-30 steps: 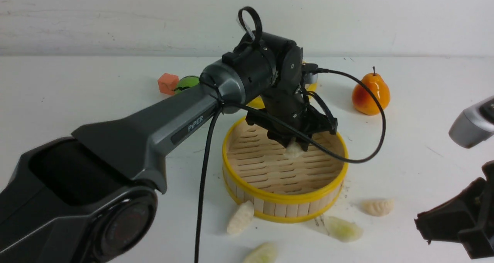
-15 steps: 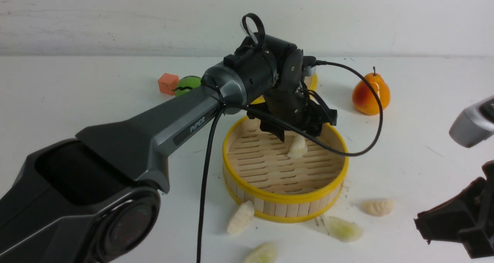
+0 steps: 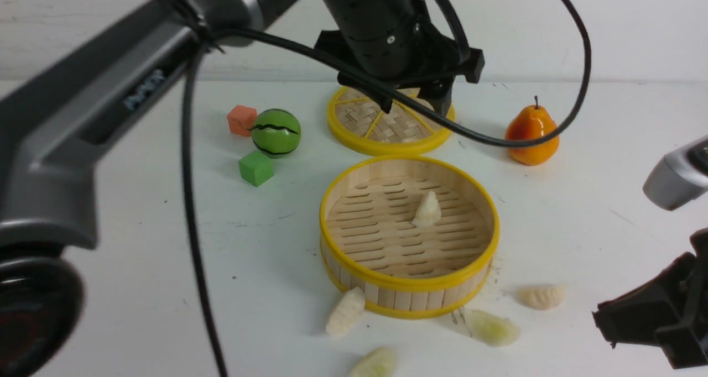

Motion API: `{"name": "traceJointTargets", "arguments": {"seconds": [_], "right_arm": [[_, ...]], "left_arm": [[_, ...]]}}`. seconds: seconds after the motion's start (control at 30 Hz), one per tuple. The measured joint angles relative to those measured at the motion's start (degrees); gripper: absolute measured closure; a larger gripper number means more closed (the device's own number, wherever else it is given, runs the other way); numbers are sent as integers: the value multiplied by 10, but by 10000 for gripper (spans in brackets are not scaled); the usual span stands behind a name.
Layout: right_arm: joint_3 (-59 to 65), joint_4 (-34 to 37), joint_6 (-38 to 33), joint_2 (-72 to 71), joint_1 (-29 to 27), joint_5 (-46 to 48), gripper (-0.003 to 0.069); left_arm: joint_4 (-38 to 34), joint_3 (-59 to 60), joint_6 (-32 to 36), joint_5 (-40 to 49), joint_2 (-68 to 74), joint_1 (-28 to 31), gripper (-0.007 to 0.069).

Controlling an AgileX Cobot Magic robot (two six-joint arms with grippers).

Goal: Put the dumplings into the steamer on the white table.
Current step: 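Reach for and grasp a dumpling on the table with the left gripper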

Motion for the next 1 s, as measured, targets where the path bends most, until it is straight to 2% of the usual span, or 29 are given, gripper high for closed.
{"name": "traceJointTargets", "arguments": {"seconds": [0.07,0.3,0.4,0.5,0.7,1.0], "right_arm": [[0,0,0,0,0,1,616],[0,0,0,0,0,3,614],[0,0,0,0,0,-4,614],[0,1,0,0,0,-14,614],[0,1,0,0,0,-20,614],[0,2,0,0,0,-9,608]], "left_arm": [[2,54,6,0,-41,0,134],[39,364,10,-3,-207,0,139],[25,462,26,-49,-236,0,139],[15,564,65,-159,-239,0,139],[12,640,97,-327,-186,0,139],[-16,643,97,-426,-90,0,139]]}}
